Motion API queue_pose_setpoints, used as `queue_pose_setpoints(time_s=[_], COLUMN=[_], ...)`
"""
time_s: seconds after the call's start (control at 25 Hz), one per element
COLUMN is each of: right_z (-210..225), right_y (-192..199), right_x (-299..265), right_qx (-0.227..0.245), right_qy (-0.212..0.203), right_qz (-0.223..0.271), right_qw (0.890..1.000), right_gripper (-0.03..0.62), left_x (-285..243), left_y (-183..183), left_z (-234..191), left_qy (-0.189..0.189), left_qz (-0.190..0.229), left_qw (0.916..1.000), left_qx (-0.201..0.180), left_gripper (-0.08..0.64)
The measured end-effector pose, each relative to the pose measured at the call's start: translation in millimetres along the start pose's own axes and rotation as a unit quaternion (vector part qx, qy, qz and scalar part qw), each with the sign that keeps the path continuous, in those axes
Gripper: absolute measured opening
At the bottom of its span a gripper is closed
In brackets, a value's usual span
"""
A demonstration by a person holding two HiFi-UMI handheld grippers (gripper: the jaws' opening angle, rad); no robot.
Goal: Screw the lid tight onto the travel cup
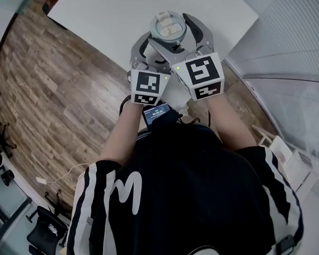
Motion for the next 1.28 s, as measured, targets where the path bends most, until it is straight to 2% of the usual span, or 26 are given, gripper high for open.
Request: queue_pose_setpoints(time_s=[0.12, 0.24, 0.32, 0.44, 0.52, 0.6, 0.68, 0.76, 1.0, 1.28], right_z=[0, 8, 13, 10, 7, 7, 8, 10, 9, 8], right_y=[-3, -13, -18, -17, -15, -17, -17, -17, -16, -14], right_x=[6, 10, 11, 8, 4, 1, -2, -6, -6, -5], right_qx=[-0.020, -0.054, -0.042, -0.034, -0.062, -0.091, -0.101, -0.098, -0.087, -0.084], right_qy=[-0.093, -0.197, -0.277, -0.396, -0.444, -0.460, -0.450, -0.429, -0.360, -0.247], right_qz=[0.008, 0.040, 0.050, 0.017, -0.003, -0.002, 0.012, 0.029, 0.034, 0.035], right_qw=[0.995, 0.978, 0.959, 0.917, 0.894, 0.883, 0.887, 0.897, 0.928, 0.965], right_gripper=[0.443, 0.459, 0.459, 0.459, 0.459, 0.457, 0.443, 0.391, 0.391, 0.391], left_x=[-1, 0, -2, -1, 0, -1, -1, -1, 0, 1], left_y=[-1, 2, 3, 2, 2, 2, 1, 2, 1, 2], left_z=[0, -3, -2, -2, -3, -2, -1, -2, -3, -3], left_qy=[0.003, 0.006, 0.008, 0.008, 0.007, 0.008, 0.008, 0.007, 0.006, 0.004], left_qz=[0.001, -0.001, -0.002, -0.004, -0.006, -0.008, -0.008, -0.008, -0.006, -0.009], left_qw=[1.0000, 1.0000, 1.0000, 1.0000, 1.0000, 0.9999, 0.9999, 0.9999, 1.0000, 0.9999], left_qx=[0.001, 0.001, 0.002, 0.001, 0.002, 0.002, 0.001, 0.001, 0.001, 0.000], left_gripper=[0.354, 0.354, 0.353, 0.353, 0.353, 0.353, 0.353, 0.353, 0.353, 0.353])
Point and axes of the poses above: the fingertips, and each gripper's own axes: x backward along the fingers, z to its right, y out of its underside, the point moved 2 cm from there along x, backward along the fingers, and after that the axes turned 12 degrees about z, right-handed, at the moved point
